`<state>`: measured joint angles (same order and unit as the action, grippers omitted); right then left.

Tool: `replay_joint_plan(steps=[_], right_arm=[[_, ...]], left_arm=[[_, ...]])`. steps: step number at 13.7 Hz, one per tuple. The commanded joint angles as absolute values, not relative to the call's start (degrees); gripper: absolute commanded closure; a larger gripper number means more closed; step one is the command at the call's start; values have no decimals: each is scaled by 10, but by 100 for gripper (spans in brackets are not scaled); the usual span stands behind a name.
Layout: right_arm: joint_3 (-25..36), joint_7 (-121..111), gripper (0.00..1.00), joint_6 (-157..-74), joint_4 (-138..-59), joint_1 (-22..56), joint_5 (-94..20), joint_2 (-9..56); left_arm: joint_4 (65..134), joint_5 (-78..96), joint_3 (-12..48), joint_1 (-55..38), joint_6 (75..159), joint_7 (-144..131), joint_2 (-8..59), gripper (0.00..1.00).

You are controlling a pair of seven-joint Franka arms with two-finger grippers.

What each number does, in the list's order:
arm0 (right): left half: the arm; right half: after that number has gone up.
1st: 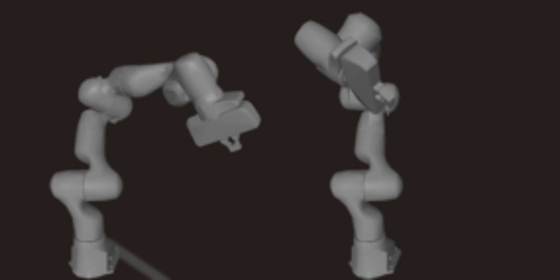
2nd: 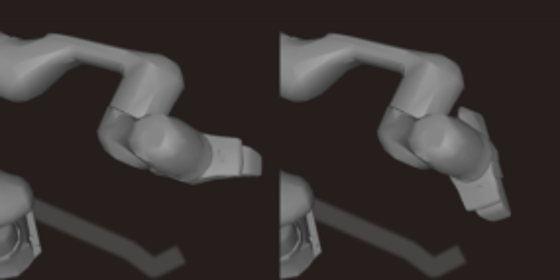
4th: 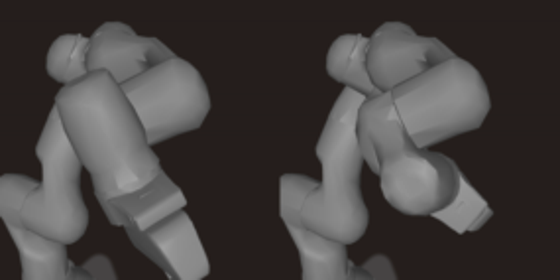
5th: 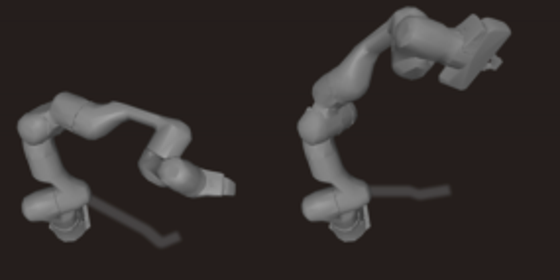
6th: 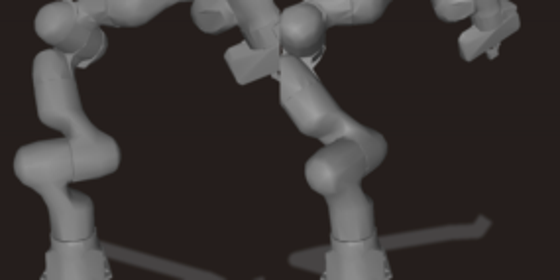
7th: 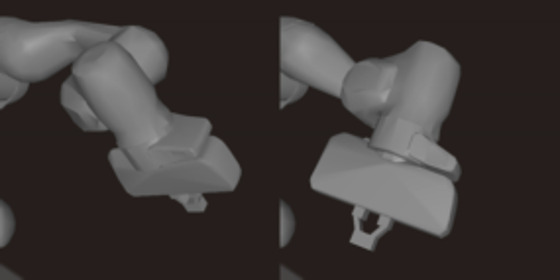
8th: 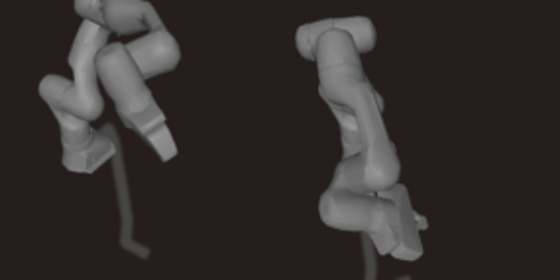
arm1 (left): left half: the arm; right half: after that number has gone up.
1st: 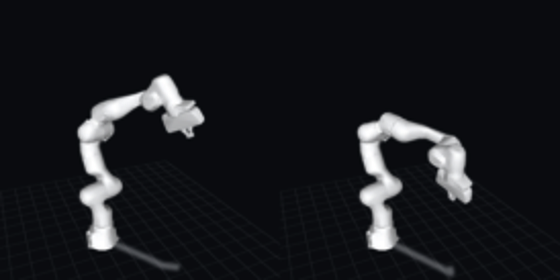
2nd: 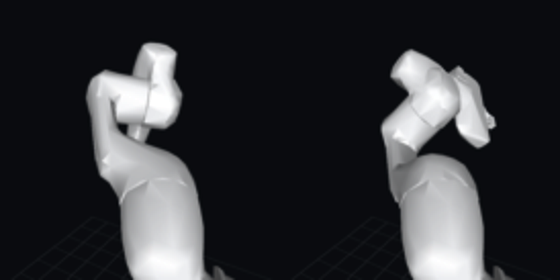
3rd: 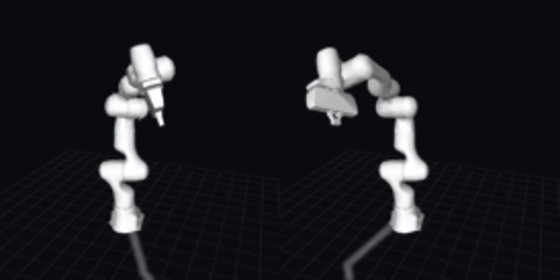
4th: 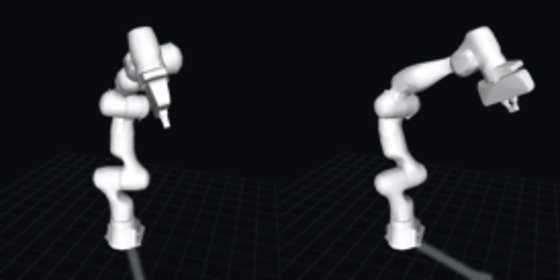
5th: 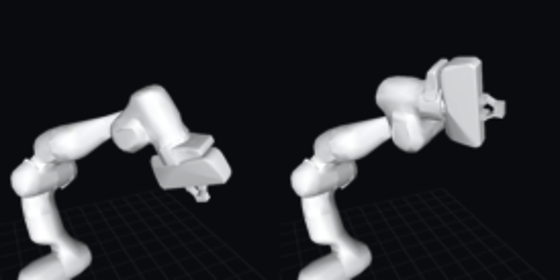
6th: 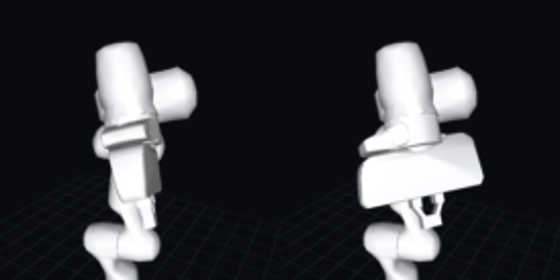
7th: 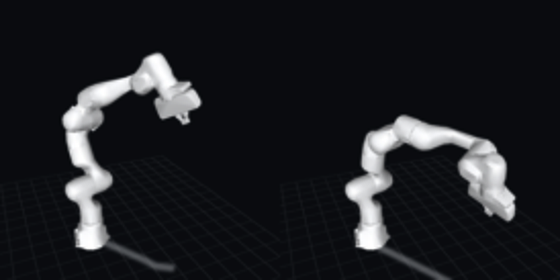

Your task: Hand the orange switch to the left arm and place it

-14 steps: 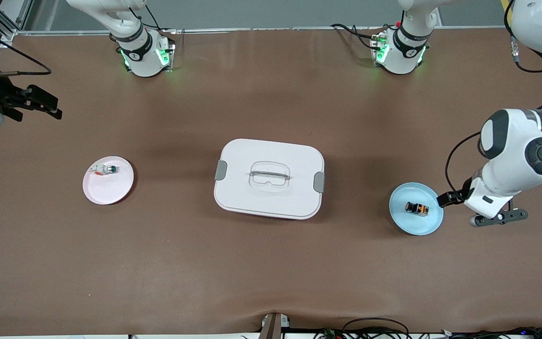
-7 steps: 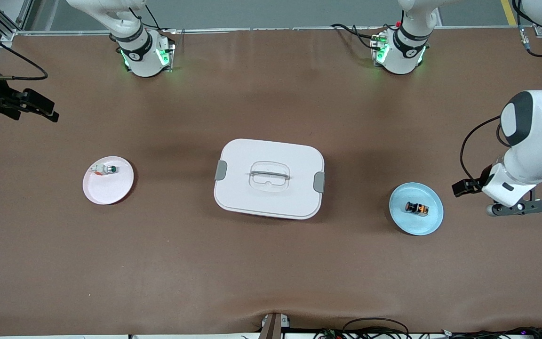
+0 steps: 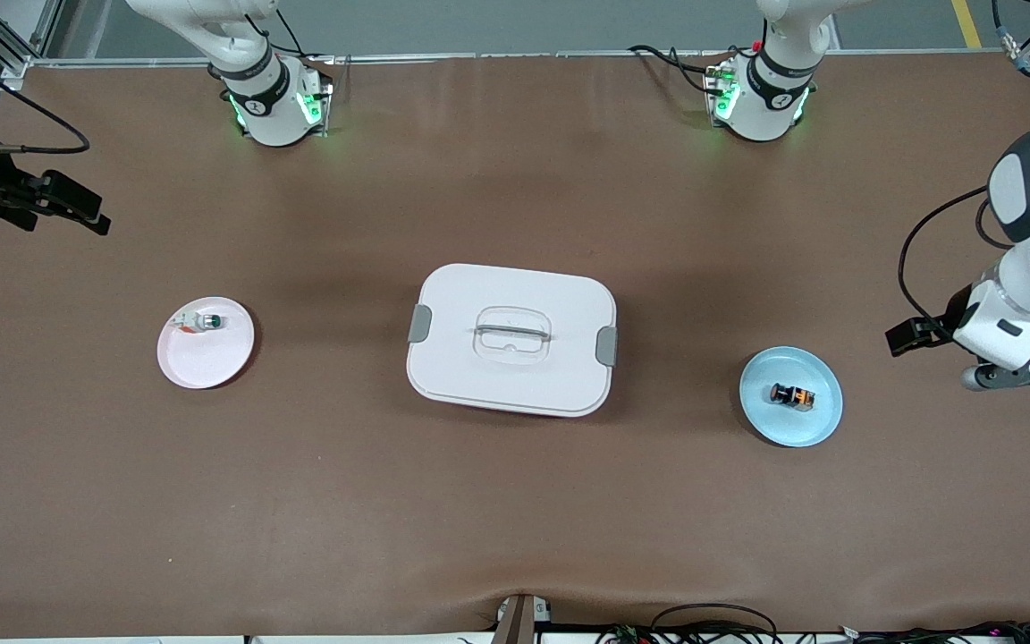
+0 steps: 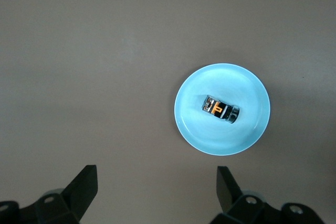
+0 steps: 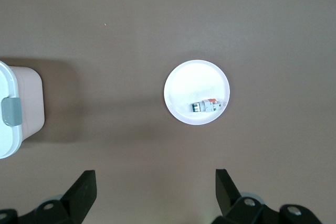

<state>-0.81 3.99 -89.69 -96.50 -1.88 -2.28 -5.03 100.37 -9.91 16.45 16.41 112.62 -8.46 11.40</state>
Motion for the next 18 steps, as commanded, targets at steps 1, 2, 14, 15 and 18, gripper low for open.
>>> replay_joint_plan(steps=[1, 2, 14, 15, 18], right_arm=[[-11, 25, 0, -899, -969, -23, -23, -60], [-11, 21, 0, -898, -968, -23, -23, -60], [-11, 11, 0, -897, -969, -23, -25, -60], [-11, 11, 0, -897, -969, -23, -25, -60], [-11, 11, 0, -896, -969, -24, -25, -60]], left_arm=[[998, -90, 172, 173, 1111, -66, 102, 0], [995, -90, 172, 173, 1110, -66, 99, 0], [962, -80, 163, 152, 1078, -67, 86, 0], [960, -80, 148, 138, 1078, -67, 87, 0], [957, -79, 78, 71, 1077, -67, 87, 0]])
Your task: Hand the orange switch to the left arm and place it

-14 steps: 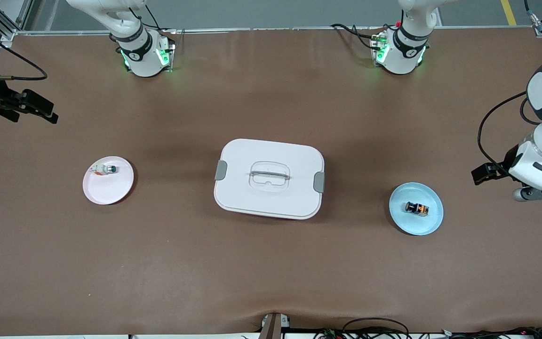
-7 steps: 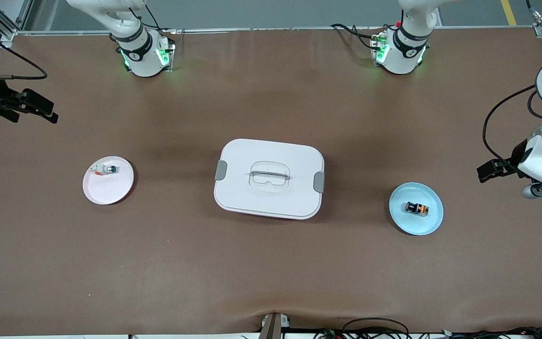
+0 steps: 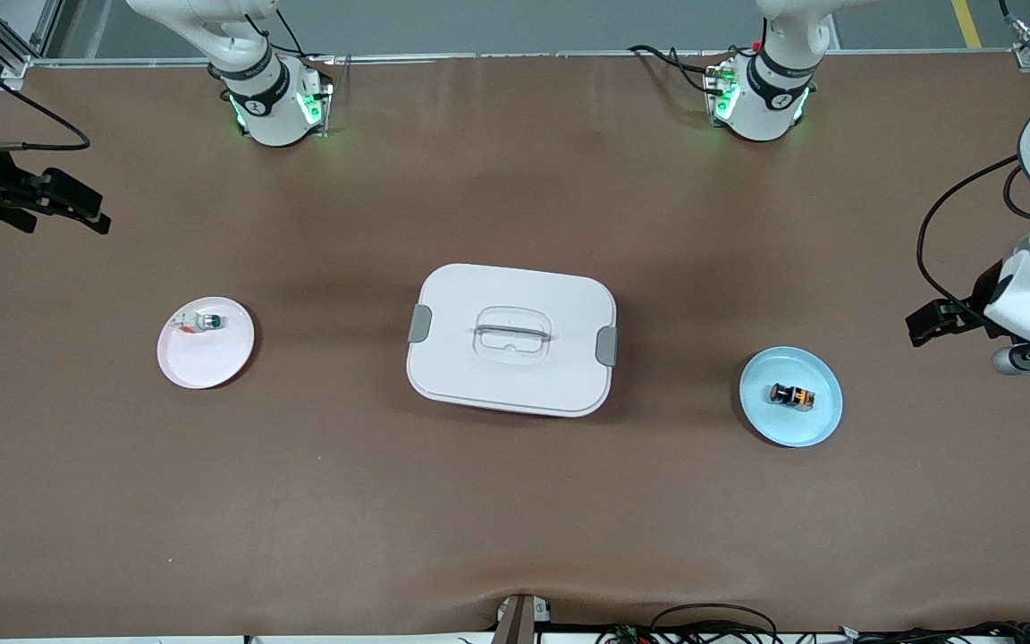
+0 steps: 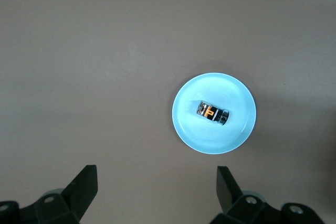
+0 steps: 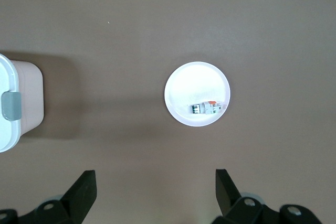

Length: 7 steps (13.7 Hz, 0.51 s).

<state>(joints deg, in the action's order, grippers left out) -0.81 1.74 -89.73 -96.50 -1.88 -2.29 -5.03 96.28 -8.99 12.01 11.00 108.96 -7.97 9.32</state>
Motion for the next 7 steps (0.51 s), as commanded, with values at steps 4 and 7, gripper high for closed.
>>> replay_joint_plan(steps=[4, 7], right_arm=[[-11, 11, 0, -897, -969, -24, -25, -60], [-11, 11, 0, -897, -968, -24, -25, -60]], left_arm=[[957, -66, 8, 0, 1077, -66, 87, 0], [958, -61, -30, -33, 1077, -66, 87, 0]])
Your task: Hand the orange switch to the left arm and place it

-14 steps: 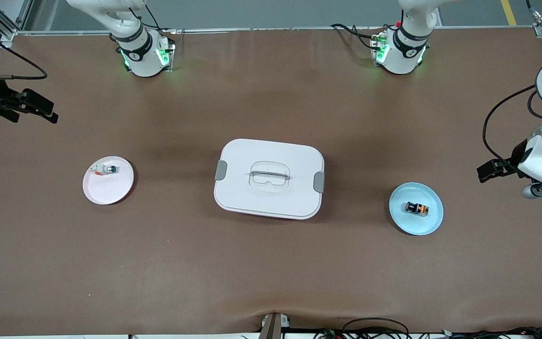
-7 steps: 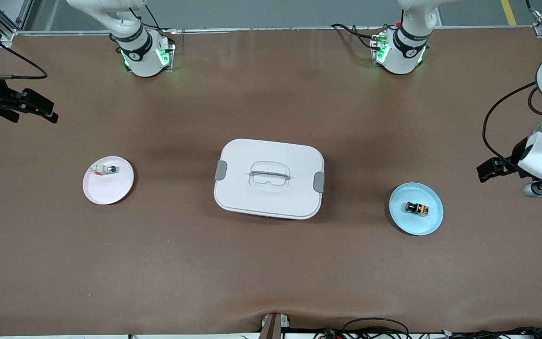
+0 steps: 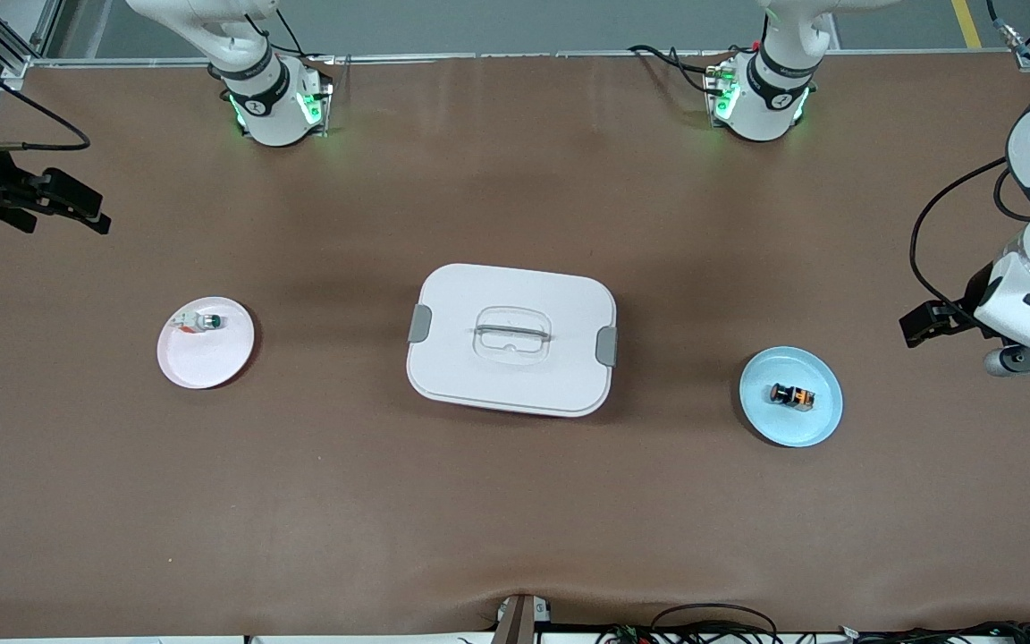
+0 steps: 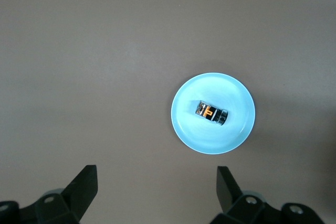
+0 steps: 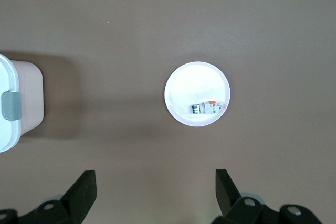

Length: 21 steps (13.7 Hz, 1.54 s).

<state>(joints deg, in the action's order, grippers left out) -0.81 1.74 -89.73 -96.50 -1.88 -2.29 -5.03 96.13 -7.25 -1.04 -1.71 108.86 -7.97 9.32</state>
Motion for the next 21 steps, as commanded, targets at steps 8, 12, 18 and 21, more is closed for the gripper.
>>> replay_joint_plan(steps=[8, 12, 18, 21], right_arm=[[-11, 10, 0, -896, -968, -23, -25, -60], [-11, 10, 0, -897, -968, -22, -25, -61], [-11, 10, 0, -893, -968, -22, -25, -61], [-11, 10, 0, -894, -968, -22, -25, -61]], left_arm=[[958, -60, -27, -30, 1077, -66, 87, 0], [957, -60, -25, -32, 1076, -67, 79, 0], [956, -37, -21, -30, 1059, -65, 50, 0], [936, -35, -20, -30, 1020, -60, 38, 0]])
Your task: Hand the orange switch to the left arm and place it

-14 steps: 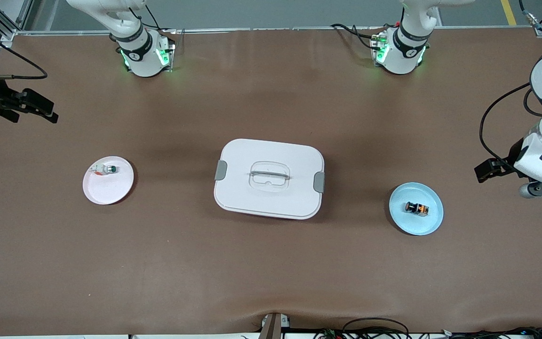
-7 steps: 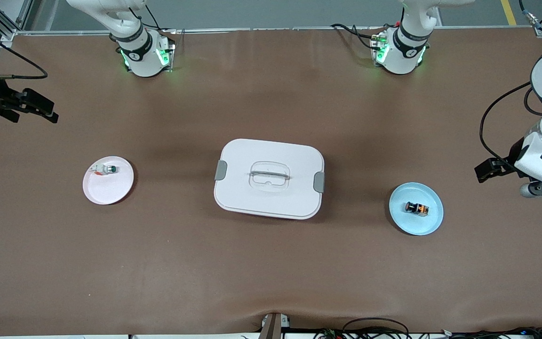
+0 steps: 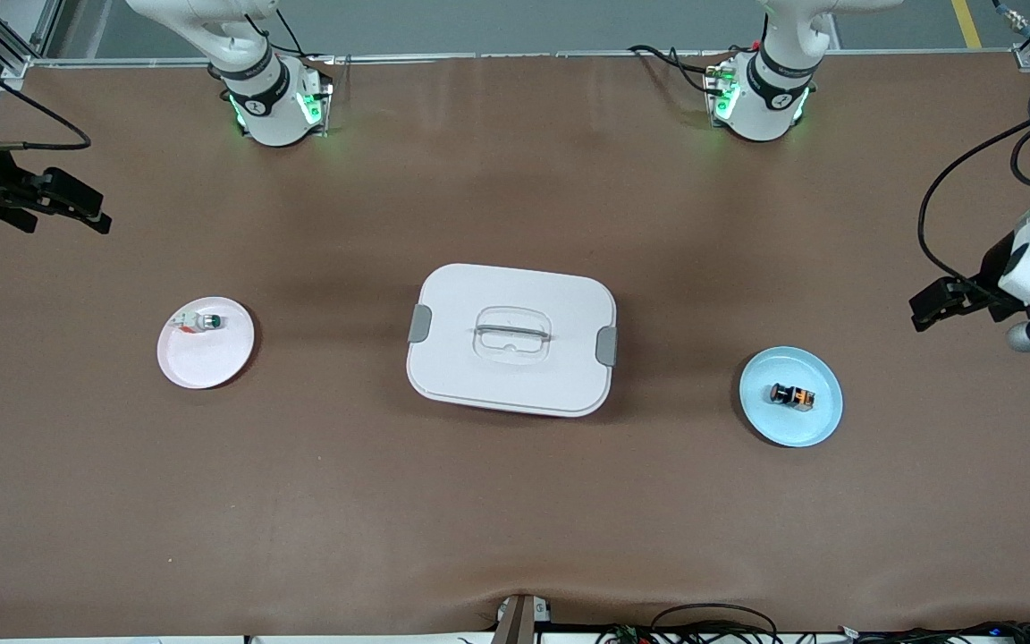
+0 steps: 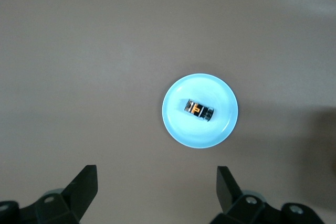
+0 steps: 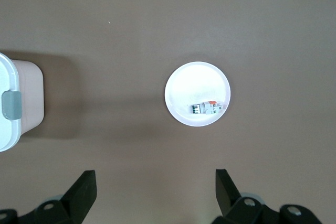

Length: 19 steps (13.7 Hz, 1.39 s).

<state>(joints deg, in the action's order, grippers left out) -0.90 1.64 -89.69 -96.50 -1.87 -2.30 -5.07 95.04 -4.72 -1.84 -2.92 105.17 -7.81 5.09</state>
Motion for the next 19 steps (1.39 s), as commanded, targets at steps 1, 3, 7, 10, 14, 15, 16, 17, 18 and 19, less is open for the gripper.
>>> replay_joint_plan(steps=[1, 3, 7, 10, 14, 15, 16, 17, 18, 19], right_arm=[[-11, 10, 0, -895, -968, -22, -25, -61], [-11, 10, 0, -896, -968, -23, -25, -61], [-11, 10, 0, -897, -966, -23, -25, -61], [-13, 11, 0, -899, -965, -21, -25, -61], [-11, 11, 0, -892, -966, -23, -26, -60], [-11, 11, 0, -891, -965, -22, -26, -60], [-11, 12, 0, -890, -966, -22, -26, -59], [-11, 19, 0, -887, -966, -23, -26, -60], [-14, 22, 0, -877, -966, -21, -26, -61], [-15, 34, 0, -876, -965, -20, -26, -62]], left_arm=[[922, -29, -19, -30, 1002, -60, 38, 0], [889, 1, -20, -30, 970, -61, 38, 0], [879, 11, -18, -32, 928, -61, 22, 0], [879, 11, -19, -30, 913, -61, 11, 0], [881, 10, -20, -33, 904, -59, 11, 0], [881, 10, -19, -33, 890, -60, 11, 0], [881, 10, -19, -33, 885, -61, 8, 0], [882, 9, -18, -33, 887, -61, 4, 0], [884, 7, -18, -32, 890, -61, 2, 0], [887, 7, -18, -32, 896, -61, -4, 0]])
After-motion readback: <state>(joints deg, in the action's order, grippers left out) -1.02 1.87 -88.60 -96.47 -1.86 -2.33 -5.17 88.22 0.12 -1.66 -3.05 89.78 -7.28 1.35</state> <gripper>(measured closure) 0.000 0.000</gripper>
